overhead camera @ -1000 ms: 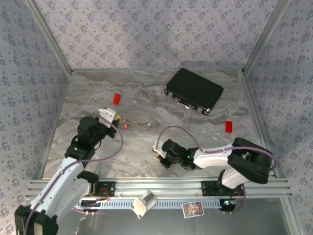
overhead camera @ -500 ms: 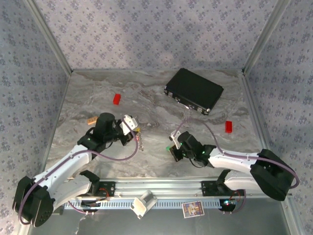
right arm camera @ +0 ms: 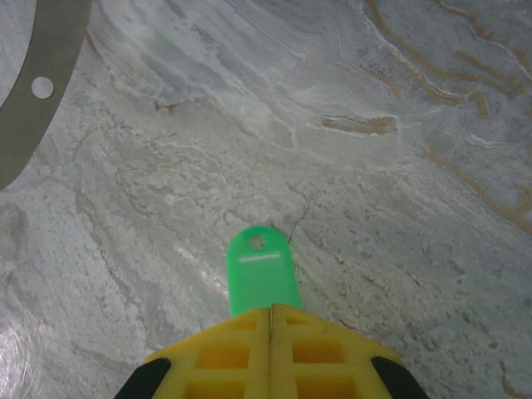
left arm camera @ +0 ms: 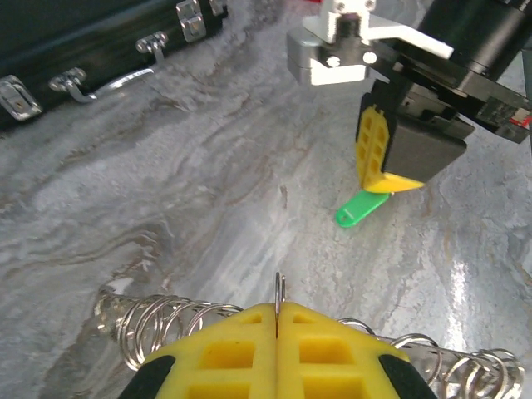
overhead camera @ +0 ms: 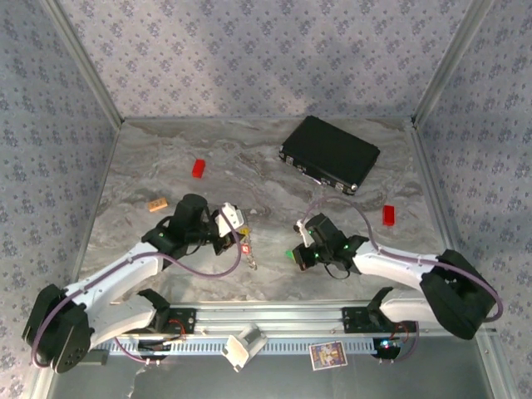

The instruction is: Put the keys on the keyring

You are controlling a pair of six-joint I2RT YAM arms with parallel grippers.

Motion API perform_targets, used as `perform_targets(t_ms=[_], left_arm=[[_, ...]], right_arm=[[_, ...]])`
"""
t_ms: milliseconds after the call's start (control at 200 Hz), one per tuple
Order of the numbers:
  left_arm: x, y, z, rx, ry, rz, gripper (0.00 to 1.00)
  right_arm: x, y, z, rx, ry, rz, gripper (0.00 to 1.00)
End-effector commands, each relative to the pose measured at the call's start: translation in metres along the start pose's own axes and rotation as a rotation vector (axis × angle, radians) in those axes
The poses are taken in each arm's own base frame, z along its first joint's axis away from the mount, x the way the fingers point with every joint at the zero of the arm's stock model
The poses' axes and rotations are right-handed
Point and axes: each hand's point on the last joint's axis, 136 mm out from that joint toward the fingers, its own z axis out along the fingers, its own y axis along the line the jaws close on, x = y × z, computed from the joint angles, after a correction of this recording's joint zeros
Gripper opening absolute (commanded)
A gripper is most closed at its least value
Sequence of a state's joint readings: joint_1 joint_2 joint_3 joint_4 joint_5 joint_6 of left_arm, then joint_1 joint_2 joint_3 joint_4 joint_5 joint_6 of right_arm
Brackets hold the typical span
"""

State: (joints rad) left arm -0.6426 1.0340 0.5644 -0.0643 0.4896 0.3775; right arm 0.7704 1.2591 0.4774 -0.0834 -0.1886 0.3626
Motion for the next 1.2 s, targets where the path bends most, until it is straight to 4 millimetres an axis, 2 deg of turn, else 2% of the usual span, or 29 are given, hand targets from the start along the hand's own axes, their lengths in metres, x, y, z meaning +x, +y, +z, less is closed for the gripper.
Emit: perform_targets(t_ms=[0,160,340,485,620,830,934,1059,1194], left_arm=[[-0.02,-0.005,0.001,0.024,-0.068,0.011,0.0],[-0.018,-0.009,0.006,0.017,-0.07,0.008,0.0],[-0.011,-0.013,0.011,0.009,-0.044,0.003,0.0],[-0.011,-0.012,0.011,-0.001,-0.044,0.002,0.0],[-0.014,-0.013,0.01,-0.005,-0.058,0.002,0.0],[-0.012,-0.014,0.008,-0.025,-0.079,-0.023,0.0],[-0.009,-0.016,0.009,-0.024,-0.075,-0.02,0.0],[-0.008,-0.018,0.01,-0.019,-0.064,-0.016,0.0],[-0.008,-0.019,0.011,-0.015,-0.056,-0.012,0.0]], right_arm=[[0.002,0.005,0.004,-0.018,0.069,0.049,0.04],[0.005,-0.001,0.011,0.026,0.125,0.05,0.06],[0.003,0.001,0.014,0.022,0.133,0.044,0.19],[0.001,0.003,0.009,0.027,0.138,0.036,0.31],[-0.003,0.009,-0.005,0.023,0.123,0.019,0.38],[0.008,0.001,-0.015,0.133,0.149,-0.023,0.39],[0.011,-0.002,-0.012,0.143,0.173,-0.041,0.39],[0.007,-0.002,-0.007,0.161,0.179,-0.07,0.36],[0.005,0.004,0.0,0.152,0.193,-0.095,0.33]])
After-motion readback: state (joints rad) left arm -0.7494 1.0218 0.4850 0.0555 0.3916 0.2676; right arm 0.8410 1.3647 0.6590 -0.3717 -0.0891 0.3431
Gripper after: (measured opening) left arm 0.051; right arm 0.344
